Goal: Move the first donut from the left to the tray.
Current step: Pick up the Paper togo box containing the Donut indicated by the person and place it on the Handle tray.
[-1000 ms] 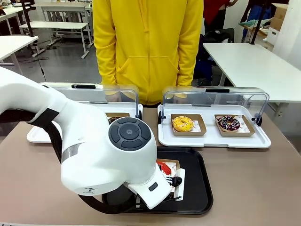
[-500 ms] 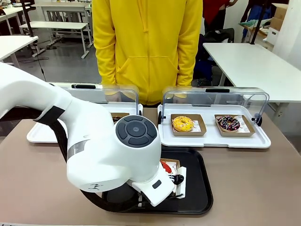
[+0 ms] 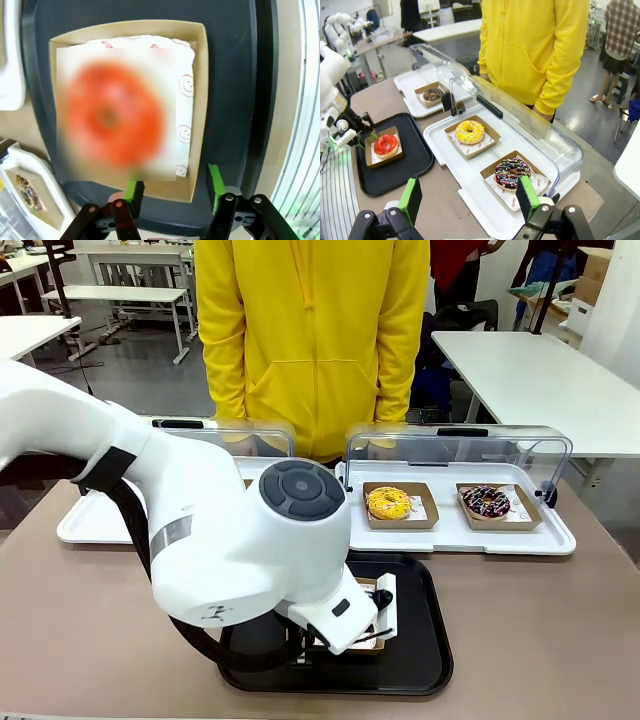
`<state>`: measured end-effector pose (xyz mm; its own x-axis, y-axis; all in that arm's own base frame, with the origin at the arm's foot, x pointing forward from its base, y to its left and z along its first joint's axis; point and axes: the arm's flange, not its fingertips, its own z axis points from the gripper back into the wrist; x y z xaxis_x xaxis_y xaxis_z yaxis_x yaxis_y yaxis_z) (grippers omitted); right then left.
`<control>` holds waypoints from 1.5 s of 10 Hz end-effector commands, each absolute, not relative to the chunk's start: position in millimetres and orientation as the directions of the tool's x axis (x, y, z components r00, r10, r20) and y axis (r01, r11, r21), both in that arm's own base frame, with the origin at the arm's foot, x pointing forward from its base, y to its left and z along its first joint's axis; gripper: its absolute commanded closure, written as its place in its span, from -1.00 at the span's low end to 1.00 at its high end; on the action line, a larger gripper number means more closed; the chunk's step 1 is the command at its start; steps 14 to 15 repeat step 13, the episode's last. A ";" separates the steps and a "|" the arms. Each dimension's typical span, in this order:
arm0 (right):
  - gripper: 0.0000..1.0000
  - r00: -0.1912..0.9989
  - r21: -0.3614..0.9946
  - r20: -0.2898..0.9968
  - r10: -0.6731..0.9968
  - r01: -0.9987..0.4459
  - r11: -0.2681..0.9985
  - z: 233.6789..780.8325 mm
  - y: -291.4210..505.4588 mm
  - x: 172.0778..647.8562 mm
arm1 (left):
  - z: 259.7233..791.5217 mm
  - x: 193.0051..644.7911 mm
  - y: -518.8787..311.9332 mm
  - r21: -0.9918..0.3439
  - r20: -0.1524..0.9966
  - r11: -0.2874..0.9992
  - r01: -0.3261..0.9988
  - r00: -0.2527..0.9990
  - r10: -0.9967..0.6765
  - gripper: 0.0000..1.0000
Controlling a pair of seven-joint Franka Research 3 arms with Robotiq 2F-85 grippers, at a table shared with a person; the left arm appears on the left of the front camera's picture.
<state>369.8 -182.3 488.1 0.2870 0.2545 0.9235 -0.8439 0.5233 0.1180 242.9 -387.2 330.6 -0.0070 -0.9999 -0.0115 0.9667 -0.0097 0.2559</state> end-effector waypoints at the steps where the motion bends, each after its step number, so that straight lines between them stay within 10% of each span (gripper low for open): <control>1: -1.00 0.252 0.093 0.937 0.244 -0.850 0.519 488.7 -182.3 372.3 | 369.6 247.8 -380.8 0.227 -0.008 -0.016 0.974 -0.015 -1.000 -1.00; 15: -1.00 0.252 0.093 0.937 0.244 -0.850 0.519 488.7 -182.3 372.3 | 398.8 254.7 -379.2 0.266 0.031 0.024 0.964 0.016 -0.999 -1.00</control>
